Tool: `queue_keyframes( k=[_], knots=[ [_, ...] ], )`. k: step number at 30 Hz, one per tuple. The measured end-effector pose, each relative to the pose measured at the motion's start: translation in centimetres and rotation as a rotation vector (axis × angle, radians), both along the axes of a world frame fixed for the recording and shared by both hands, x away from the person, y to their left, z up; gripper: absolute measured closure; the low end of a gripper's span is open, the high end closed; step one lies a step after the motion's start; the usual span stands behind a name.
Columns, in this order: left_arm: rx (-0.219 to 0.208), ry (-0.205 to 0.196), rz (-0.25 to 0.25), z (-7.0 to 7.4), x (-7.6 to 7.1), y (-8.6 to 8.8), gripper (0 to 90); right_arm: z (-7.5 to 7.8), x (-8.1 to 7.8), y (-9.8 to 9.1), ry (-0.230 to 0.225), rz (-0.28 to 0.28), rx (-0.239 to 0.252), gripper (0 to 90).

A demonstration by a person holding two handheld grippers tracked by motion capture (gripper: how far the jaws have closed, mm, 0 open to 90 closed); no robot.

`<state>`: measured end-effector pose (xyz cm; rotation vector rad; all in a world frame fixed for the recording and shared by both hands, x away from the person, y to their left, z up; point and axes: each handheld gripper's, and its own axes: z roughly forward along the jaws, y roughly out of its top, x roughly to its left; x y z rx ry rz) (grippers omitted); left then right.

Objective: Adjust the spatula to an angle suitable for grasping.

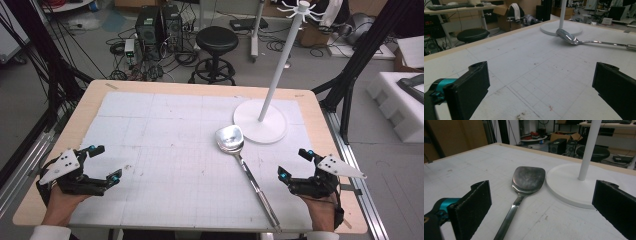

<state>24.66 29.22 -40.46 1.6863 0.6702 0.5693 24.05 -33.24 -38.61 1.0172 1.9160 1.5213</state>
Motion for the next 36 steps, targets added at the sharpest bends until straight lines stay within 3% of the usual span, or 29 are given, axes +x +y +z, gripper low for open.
queue_keyframes(
  k=[5, 8, 15, 17, 26, 27, 36],
  knots=[
    [0.007, 0.003, -0.002, 0.0, 0.0, -0.1, 1.8, 0.2, 0.2, 0.2, 0.049, 0.002, -0.007, 1.2],
    [0.006, 0.003, -0.002, -0.1, 0.0, -0.1, 1.7, 0.8, 0.3, 0.6, 0.081, -0.029, -0.026, 1.2],
    [-0.001, 0.005, 0.006, -0.1, 0.0, 0.1, 1.7, 2.4, 0.9, 1.1, 0.082, -0.019, -0.109, 0.4],
    [0.0, 0.004, 0.007, -0.1, 0.0, 0.1, 1.8, 2.6, 1.0, 1.1, 0.081, -0.017, -0.111, 0.4],
    [-0.003, 0.006, 0.004, -0.1, 0.1, 0.1, 1.7, 5.0, 2.5, 1.9, 0.119, 0.022, -0.183, 0.4],
    [-0.003, 0.005, 0.005, -0.1, 0.1, 0.1, 1.7, 5.5, 2.8, 2.2, 0.134, 0.055, -0.201, 0.4],
    [-0.006, 0.005, 0.006, -0.1, 0.1, 0.1, 1.8, 6.9, 3.7, 3.6, 0.168, 0.138, -0.29, 0.4]
  ],
)
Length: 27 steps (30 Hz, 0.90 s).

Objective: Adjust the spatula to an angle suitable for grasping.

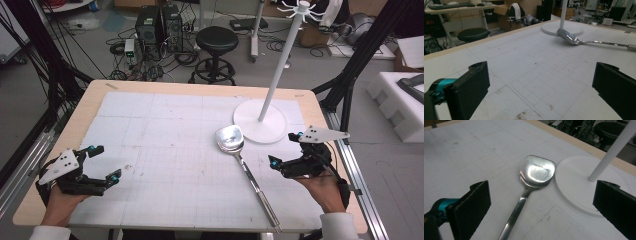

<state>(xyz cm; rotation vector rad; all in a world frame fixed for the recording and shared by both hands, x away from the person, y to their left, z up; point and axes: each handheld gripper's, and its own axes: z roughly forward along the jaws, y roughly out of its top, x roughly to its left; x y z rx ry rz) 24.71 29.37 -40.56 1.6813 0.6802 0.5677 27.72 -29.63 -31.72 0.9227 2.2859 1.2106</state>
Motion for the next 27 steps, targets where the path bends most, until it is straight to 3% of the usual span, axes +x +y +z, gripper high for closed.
queue_keyframes(
  k=[5, 10, 17, 22, 27],
  knots=[
    [0.0, 0.002, -0.002, 0.0, 0.0, 0.0, 1.8, 0.3, 0.6, 0.7, 0.036, 0.016, -0.037, 0.4],
    [0.0, 0.003, -0.003, 0.0, 0.0, 0.0, 1.8, 0.1, 1.4, 2.0, 0.078, 0.036, -0.109, 0.4],
    [-0.003, -0.001, -0.002, 0.0, 0.0, 0.0, 1.8, -0.5, 2.3, 2.9, 0.129, 0.013, -0.145, 0.4],
    [-0.004, 0.001, -0.004, 0.0, 0.1, 0.0, 1.7, -1.2, 3.1, 3.5, 0.168, 0.026, -0.176, 0.4],
    [-0.004, 0.001, -0.004, 0.0, 0.1, 0.0, 1.7, -1.8, 3.9, 4.3, 0.208, 0.063, -0.239, 0.4]
  ],
)
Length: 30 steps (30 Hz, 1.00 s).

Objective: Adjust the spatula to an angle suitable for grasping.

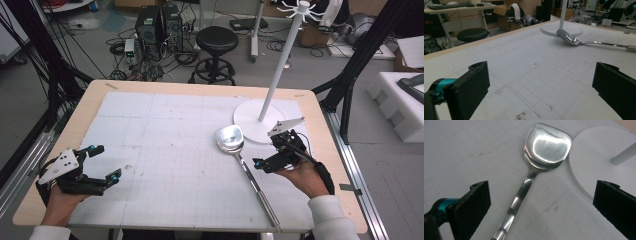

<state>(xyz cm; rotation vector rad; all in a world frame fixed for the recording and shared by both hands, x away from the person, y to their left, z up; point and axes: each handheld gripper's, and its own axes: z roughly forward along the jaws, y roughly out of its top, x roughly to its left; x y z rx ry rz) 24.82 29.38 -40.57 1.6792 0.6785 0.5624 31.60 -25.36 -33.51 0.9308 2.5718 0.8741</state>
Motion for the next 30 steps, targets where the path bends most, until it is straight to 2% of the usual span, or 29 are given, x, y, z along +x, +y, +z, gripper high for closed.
queue_keyframes(
  k=[3, 7, 13, 14, 19, 20, 25, 26, 29, 30],
  knots=[
    [0.002, 0.002, -0.004, 0.0, 0.0, 0.0, 1.8, -0.3, 0.2, 0.3, 0.025, 0.01, -0.01, 0.4],
    [0.002, 0.003, -0.005, 0.0, 0.0, 0.0, 1.8, -0.9, 0.7, 1.0, 0.066, 0.04, -0.051, 0.4],
    [0.003, 0.004, -0.005, 0.0, 0.0, 0.0, 1.8, -1.6, 0.9, 2.3, 0.101, 0.056, -0.091, 0.4],
    [0.0, 0.003, -0.006, 0.0, 0.0, 0.0, 1.8, -1.9, 1.0, 2.7, 0.111, 0.056, -0.114, 0.4],
    [0.0, 0.003, -0.006, 0.0, 0.0, 0.0, 1.8, -2.6, 1.3, 3.3, 0.132, 0.055, -0.149, 0.4],
    [0.0, 0.004, -0.006, 0.0, 0.0, 0.0, 1.7, -2.8, 1.4, 3.5, 0.159, 0.05, -0.148, 0.5],
    [0.002, 0.004, -0.006, 0.0, 0.0, 0.0, 1.8, -3.5, 1.8, 4.0, 0.191, 0.038, -0.165, 0.5],
    [0.0, 0.004, -0.007, 0.0, 0.0, 0.0, 1.7, -3.9, 2.0, 4.2, 0.208, 0.04, -0.182, 0.5],
    [0.0, 0.006, -0.004, 0.0, 0.0, -0.1, 1.8, -4.3, 2.2, 4.5, 0.219, 0.031, -0.202, 0.5],
    [0.0, 0.006, -0.004, 0.0, 0.0, -0.1, 1.8, -4.7, 2.3, 4.7, 0.24, 0.035, -0.22, 0.5]
  ],
)
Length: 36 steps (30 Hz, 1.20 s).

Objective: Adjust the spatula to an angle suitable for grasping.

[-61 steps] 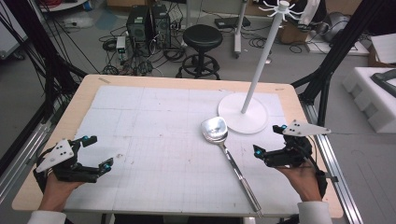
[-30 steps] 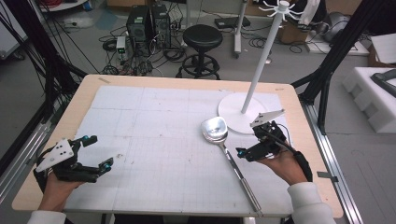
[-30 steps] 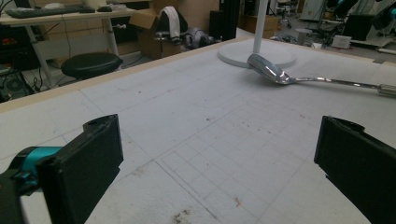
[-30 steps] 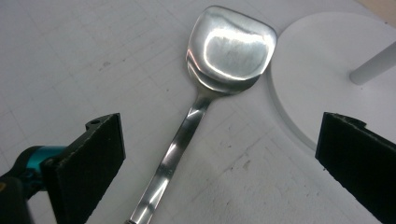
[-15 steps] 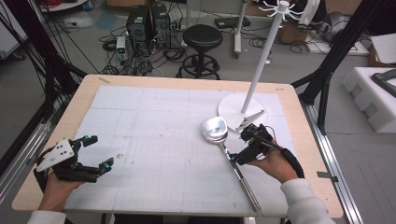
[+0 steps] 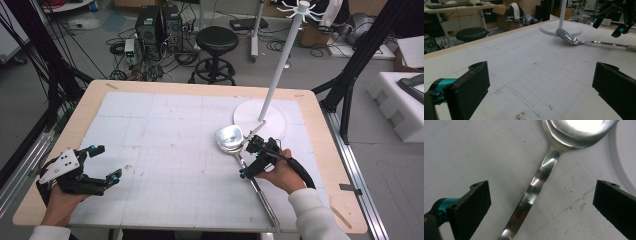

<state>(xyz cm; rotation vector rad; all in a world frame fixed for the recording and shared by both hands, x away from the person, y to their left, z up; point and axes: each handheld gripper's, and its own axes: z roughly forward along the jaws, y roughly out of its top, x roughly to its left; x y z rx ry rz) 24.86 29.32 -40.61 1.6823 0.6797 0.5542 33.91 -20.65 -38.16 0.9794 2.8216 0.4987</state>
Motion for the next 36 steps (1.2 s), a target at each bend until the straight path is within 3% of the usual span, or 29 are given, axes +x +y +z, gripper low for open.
queue_keyframes(
  k=[6, 7, 13, 17, 20, 21, 22, 28, 33, 36],
  knots=[
    [-0.003, -0.001, -0.001, 0.0, 0.0, 0.0, 1.8, -0.7, 0.1, 0.5, 0.034, -0.017, -0.025, 0.7],
    [-0.002, -0.002, -0.003, 0.0, 0.0, 0.0, 1.8, -0.9, 0.3, 0.6, 0.034, 0.001, -0.044, 0.9],
    [-0.004, -0.003, -0.002, 0.0, 0.0, 0.1, 1.7, -2.0, 0.8, 1.0, 0.055, -0.008, -0.109, 6.6],
    [-0.003, -0.004, -0.003, 0.0, 0.0, 0.1, 1.8, -2.1, 0.9, 1.2, 0.07, -0.013, -0.113, 8.3],
    [-0.003, -0.004, -0.003, 0.0, 0.0, 0.1, 1.7, -2.2, 0.9, 1.2, 0.084, -0.013, -0.126, 25.7],
    [-0.002, -0.003, -0.003, 0.0, 0.0, 0.1, 1.7, -2.2, 0.9, 1.2, 0.084, -0.013, -0.126, 25.7],
    [-0.004, -0.003, -0.002, 0.0, 0.0, 0.1, 1.8, -2.1, 0.9, 1.2, 0.091, -0.015, -0.118, 31.9],
    [-0.006, -0.004, -0.001, 0.0, 0.0, 0.1, 1.7, -2.2, 1.0, 1.3, 0.11, -0.02, -0.114, 37.9],
    [-0.006, -0.004, 0.0, 0.1, 0.0, 0.1, 1.8, -2.3, 1.0, 1.4, 0.139, -0.018, -0.121, 52.3],
    [-0.007, -0.004, -0.001, 0.0, 0.0, 0.1, 1.8, -2.5, 1.1, 1.5, 0.165, -0.028, -0.128, 56.6]
  ],
)
